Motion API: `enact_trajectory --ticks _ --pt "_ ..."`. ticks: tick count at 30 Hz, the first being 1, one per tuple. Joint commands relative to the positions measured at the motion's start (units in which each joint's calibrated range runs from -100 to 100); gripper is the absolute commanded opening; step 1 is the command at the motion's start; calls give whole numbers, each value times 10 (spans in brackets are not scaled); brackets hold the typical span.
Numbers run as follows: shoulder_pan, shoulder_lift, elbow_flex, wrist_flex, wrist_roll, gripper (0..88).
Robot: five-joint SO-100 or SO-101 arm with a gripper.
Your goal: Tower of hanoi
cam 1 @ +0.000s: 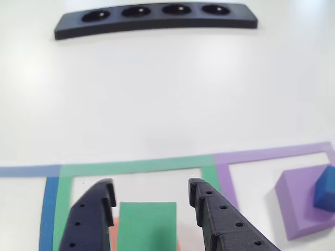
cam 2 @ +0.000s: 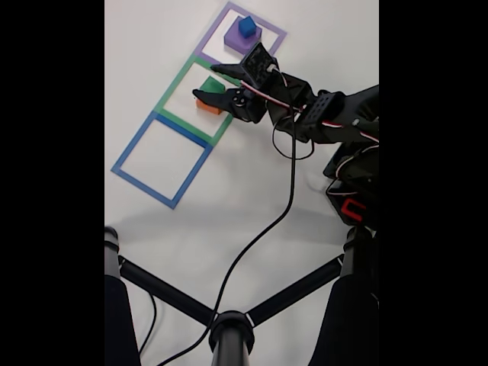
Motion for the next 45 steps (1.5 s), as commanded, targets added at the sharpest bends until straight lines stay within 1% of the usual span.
enact_trajectory --ticks 1,4,6,12,14,18,22,24,30,33,36,40,45 --pt "16 -193 -61 313 0 3" --pt "30 -272 -82 421 0 0" --pt "45 -305 -124 521 0 0" --pt "87 -313 -351 806 0 0" --pt "105 -303 -432 882 0 0" --pt "145 -266 -588 1007 0 0" --pt "178 -238 -696 1085 0 0" --pt "190 -231 -724 1107 0 0" --pt "212 -232 -729 1111 0 11" --pt "218 -241 -689 1077 0 25" --pt "223 -273 -587 992 0 59" --pt "235 -313 -422 839 0 147" --pt "245 -318 -268 675 0 228"
